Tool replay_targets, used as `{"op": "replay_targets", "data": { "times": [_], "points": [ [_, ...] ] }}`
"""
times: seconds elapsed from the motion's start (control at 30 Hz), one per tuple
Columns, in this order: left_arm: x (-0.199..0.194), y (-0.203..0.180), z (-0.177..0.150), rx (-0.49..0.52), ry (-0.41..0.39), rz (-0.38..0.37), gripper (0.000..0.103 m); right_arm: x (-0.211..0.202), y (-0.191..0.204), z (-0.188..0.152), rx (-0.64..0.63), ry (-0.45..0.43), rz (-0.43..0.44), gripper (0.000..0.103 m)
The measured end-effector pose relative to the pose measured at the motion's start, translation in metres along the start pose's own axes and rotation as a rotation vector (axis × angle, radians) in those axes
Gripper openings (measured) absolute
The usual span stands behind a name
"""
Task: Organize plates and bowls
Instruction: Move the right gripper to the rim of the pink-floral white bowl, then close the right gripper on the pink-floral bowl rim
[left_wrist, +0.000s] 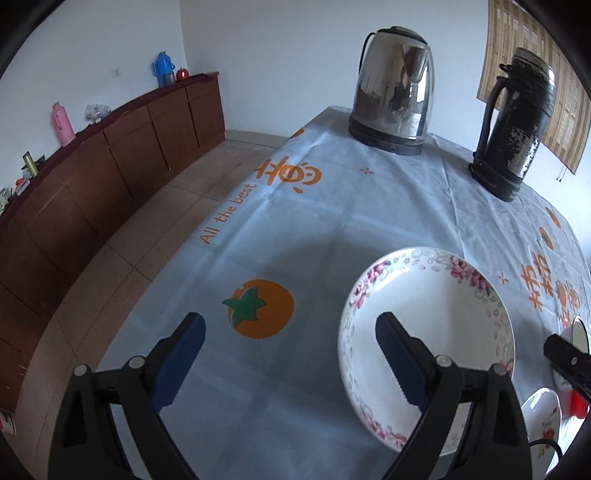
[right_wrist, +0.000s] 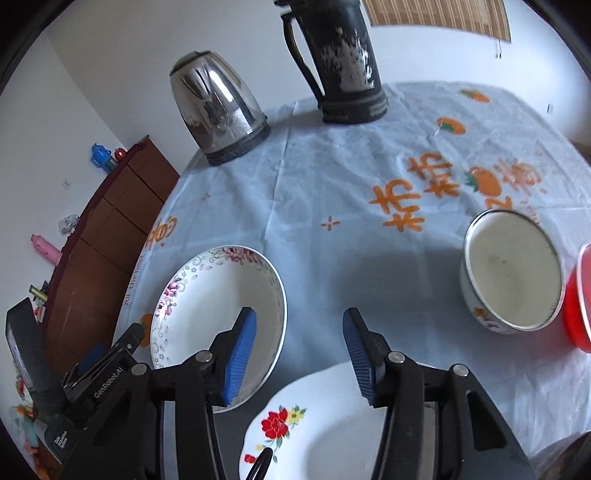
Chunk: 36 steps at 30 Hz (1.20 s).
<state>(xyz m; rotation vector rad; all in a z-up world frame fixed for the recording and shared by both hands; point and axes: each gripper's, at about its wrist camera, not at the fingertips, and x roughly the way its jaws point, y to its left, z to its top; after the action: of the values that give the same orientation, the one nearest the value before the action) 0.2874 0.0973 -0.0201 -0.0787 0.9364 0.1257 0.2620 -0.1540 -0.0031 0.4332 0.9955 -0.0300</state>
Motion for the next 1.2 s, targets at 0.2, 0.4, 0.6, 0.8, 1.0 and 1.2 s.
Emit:
{"op": "replay_targets", "data": {
  "times": [0.2,0.4,0.6,0.8,1.0,1.2],
  "points": [
    [0.011,0.002,0.004,-0.053,0.046,-0.067,0.094,0.025,-0.002,0.013,0.022,0.079,0.028,0.052],
    [0.018,-0.002,0.003,-0.042,0.061,-0.100,0.088,0.040,-0.007,0.018,0.029,0.109,0.039,0.051],
    [0.017,-0.003,0.003,-0.042,0.048,-0.108,0.088,0.050,-0.010,0.020,0.061,0.120,0.079,0.051],
    [0.022,0.000,0.005,-0.053,0.066,-0.161,0.078,0.063,-0.005,0.021,0.051,0.159,0.088,0.043],
    [0.034,0.005,0.004,-0.090,0.128,-0.235,0.049,0.076,-0.006,0.018,0.063,0.190,0.086,0.029],
    [0.042,-0.001,0.000,-0.097,0.161,-0.291,0.041,0.079,0.001,0.016,0.045,0.200,0.094,0.026]
  ]
}}
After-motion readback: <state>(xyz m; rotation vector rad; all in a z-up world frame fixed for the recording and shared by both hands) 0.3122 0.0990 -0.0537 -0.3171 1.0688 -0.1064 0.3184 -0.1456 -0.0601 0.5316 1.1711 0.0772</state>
